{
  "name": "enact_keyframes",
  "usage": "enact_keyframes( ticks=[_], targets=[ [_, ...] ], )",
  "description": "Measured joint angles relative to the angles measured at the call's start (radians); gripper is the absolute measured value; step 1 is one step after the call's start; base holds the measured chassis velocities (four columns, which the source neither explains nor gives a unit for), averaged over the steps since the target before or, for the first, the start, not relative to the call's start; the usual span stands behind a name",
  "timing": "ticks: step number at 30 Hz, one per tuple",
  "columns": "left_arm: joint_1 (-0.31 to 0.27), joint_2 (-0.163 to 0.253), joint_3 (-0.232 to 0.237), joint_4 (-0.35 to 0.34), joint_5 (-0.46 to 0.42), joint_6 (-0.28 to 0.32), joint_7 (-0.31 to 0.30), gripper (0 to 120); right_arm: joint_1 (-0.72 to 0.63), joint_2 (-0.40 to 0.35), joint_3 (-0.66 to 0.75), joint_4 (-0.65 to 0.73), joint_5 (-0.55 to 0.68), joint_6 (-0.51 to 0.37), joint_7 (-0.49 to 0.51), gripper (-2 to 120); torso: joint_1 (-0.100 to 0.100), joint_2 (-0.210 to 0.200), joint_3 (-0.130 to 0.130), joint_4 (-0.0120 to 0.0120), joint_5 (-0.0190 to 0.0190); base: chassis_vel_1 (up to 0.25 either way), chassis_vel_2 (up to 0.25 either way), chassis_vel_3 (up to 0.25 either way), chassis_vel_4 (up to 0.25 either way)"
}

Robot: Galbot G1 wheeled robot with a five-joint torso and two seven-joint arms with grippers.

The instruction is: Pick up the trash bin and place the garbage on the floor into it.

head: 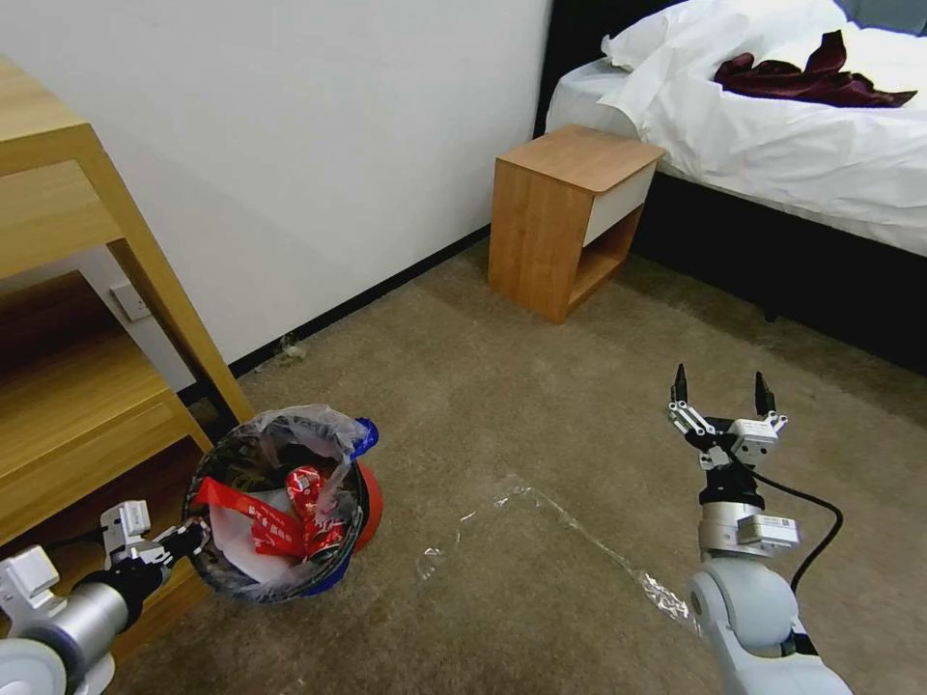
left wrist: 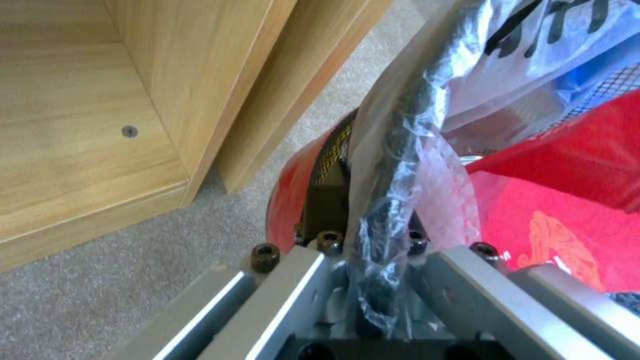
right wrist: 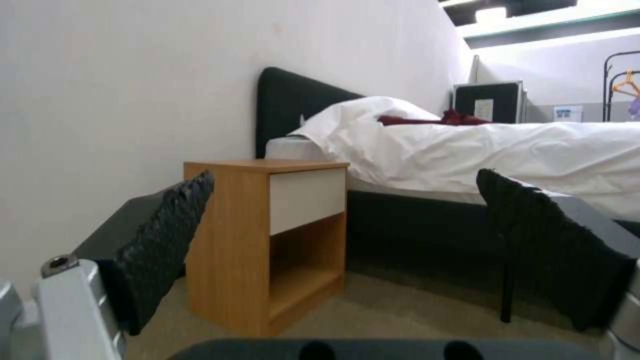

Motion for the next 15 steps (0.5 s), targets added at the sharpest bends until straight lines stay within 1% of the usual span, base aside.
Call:
enact_keyframes(
  ticks=[15],
  targets=[
    [0.0,-0.003,0.003,0.005,-0.003,-0.001,0.0,0,0.01,-0.002,-0.005,-0.015,0.006,0.0,-0.001,100,0.0,0.0,0.0,0.0,0.0,0.0,0.0,0.0,0.0]
  ],
)
